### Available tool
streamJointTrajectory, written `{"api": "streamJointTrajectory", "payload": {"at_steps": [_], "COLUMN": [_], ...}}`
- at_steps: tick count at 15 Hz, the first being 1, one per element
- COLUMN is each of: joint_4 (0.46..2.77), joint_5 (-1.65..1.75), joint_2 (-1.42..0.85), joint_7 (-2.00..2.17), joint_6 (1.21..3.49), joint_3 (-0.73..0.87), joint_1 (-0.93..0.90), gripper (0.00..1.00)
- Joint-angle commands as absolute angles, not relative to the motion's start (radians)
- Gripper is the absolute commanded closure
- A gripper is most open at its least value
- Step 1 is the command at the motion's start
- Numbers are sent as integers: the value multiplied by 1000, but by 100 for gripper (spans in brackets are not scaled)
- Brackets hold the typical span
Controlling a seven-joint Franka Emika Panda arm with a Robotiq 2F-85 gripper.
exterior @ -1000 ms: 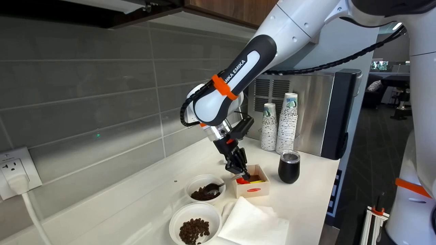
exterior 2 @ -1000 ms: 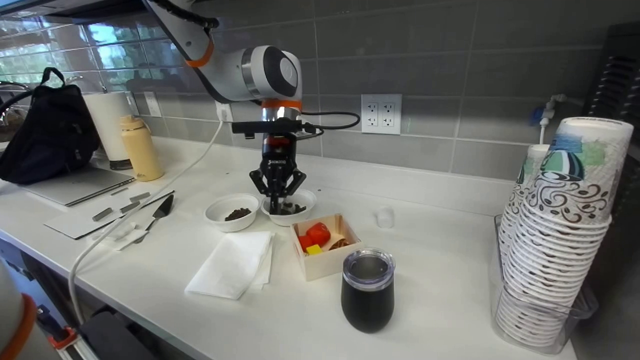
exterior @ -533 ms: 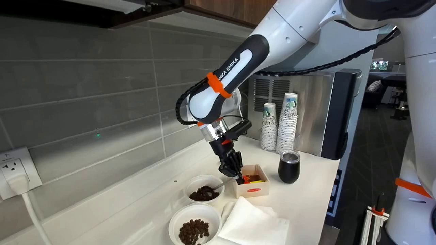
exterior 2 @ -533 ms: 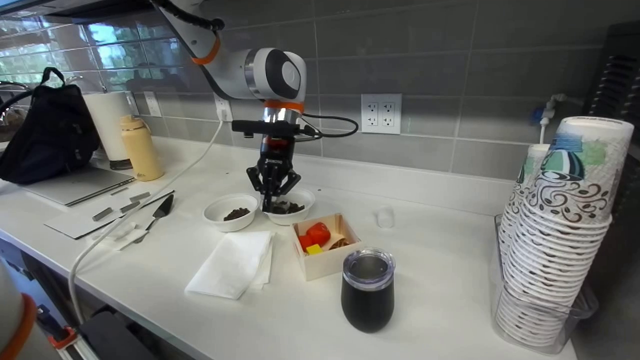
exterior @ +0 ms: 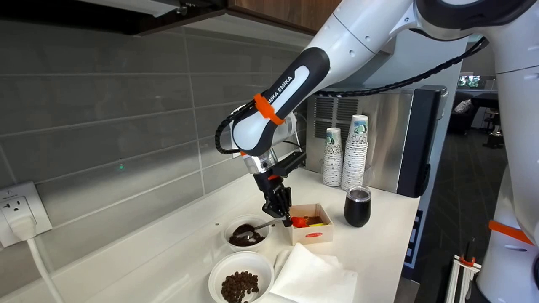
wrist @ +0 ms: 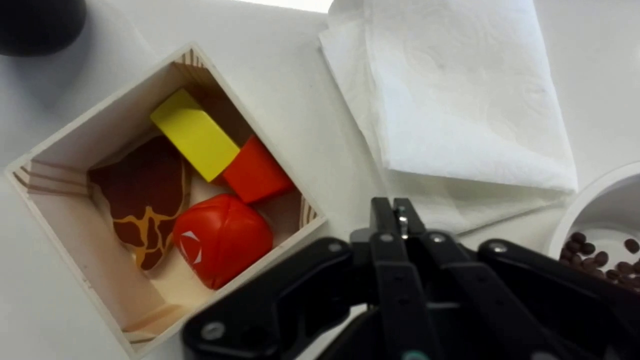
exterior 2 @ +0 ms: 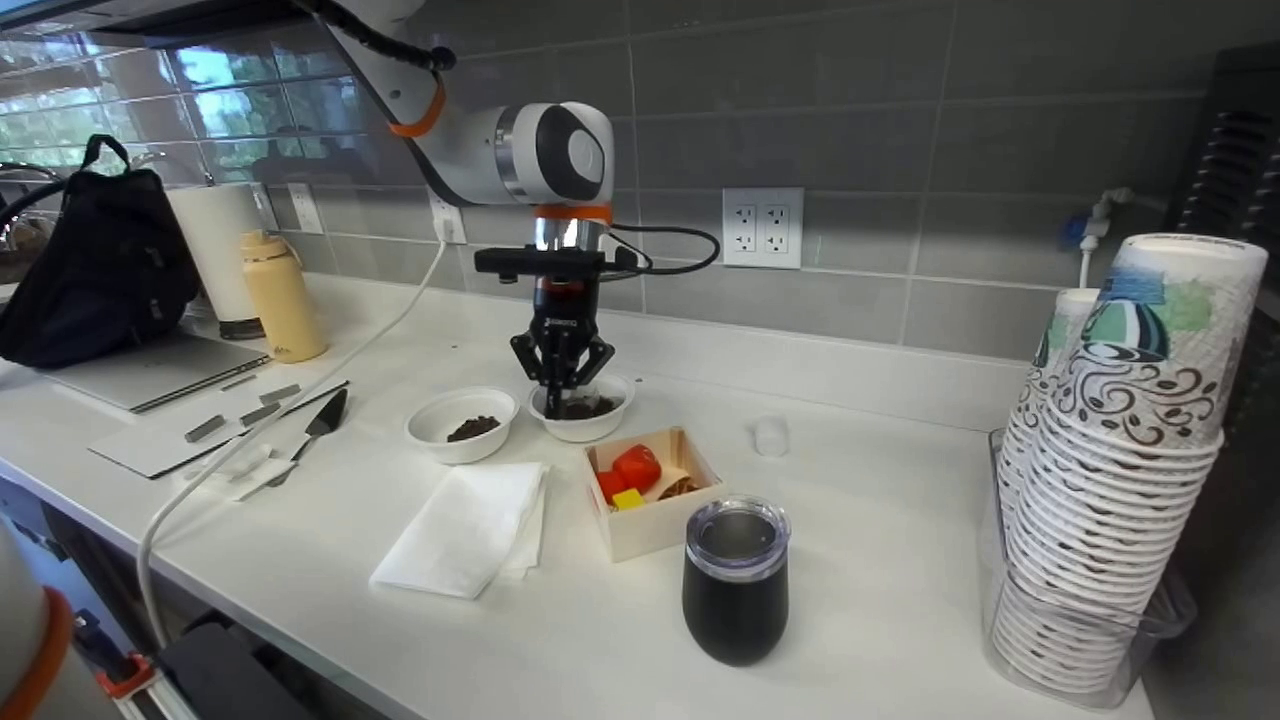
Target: Use the silver spoon to stir the contents in the white bowl on the right.
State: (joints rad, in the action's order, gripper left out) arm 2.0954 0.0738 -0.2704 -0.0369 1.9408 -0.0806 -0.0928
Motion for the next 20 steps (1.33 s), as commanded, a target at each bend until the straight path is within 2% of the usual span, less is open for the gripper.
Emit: {"api": "streamJointTrajectory", "payload": {"at_steps": [1,8,20], "joint_4": [2086,2101,2070], "joint_5": [161,341,4], "joint_2": [-270,-248,-260], "joint_7": [30,97,-156], "joint_6": [1958,1925,1803], "joint_3": [-67,-63,-103], "joint_1": [-110,-125,-78], "gripper": [99,99,99]}}
